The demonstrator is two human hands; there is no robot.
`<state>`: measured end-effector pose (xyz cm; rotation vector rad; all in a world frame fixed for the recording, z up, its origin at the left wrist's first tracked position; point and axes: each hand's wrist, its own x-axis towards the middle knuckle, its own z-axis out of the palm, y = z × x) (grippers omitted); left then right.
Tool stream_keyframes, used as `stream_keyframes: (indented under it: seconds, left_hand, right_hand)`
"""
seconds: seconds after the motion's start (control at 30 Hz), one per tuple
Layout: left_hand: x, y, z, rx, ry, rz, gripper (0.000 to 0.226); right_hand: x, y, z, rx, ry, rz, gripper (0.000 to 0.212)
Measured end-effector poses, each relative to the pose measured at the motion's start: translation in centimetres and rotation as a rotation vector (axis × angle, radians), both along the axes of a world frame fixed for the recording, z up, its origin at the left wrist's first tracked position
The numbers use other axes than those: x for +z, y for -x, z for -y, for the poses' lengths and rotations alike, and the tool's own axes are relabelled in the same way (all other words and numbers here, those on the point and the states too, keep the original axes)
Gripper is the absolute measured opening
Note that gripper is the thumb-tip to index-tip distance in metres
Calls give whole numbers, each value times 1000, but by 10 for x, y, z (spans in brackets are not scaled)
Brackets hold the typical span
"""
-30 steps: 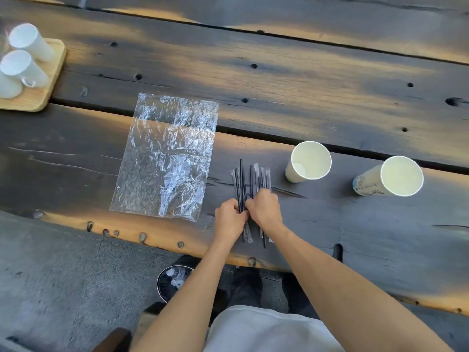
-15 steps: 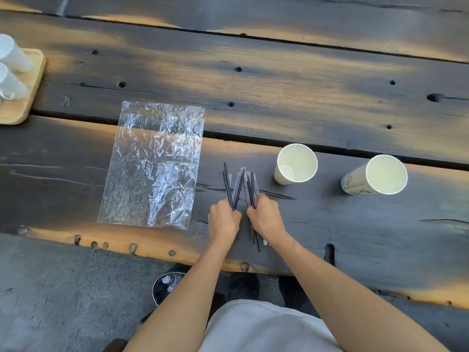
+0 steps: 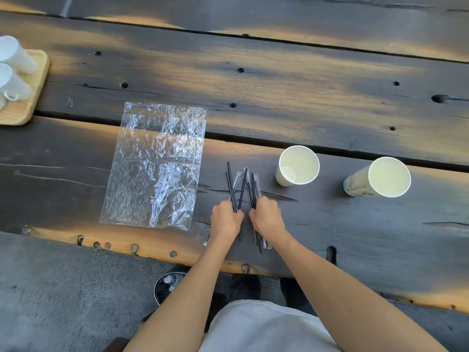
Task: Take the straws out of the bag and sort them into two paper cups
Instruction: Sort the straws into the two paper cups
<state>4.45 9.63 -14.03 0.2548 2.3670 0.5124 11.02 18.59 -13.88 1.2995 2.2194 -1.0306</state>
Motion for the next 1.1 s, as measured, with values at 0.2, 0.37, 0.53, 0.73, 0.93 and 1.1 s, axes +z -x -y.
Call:
stream_keyframes:
  seconds: [0.2, 0.37, 0.53, 0.73, 0.93, 1.1]
  left_hand:
    - [5, -2, 15, 81, -255, 150, 19]
    - [19, -5, 20, 115, -399, 329, 12]
    - [33, -10, 27, 142, -528, 431, 19]
    - [43, -19, 30, 246, -675, 496, 25]
    - [59, -37, 32, 286, -775, 574, 28]
    - [67, -41, 44, 169, -816, 659, 29]
  right_hand:
    - [10, 1, -17, -241, 237, -127, 30]
    - [39, -2, -25, -319, 538, -344, 29]
    - [62, -3, -24, -252, 631, -418, 28]
    - [75, -8, -18, -240, 614, -496, 20]
    - [88, -19, -10, -140, 593, -501, 23]
    - [98, -27, -14, -92, 593, -475, 21]
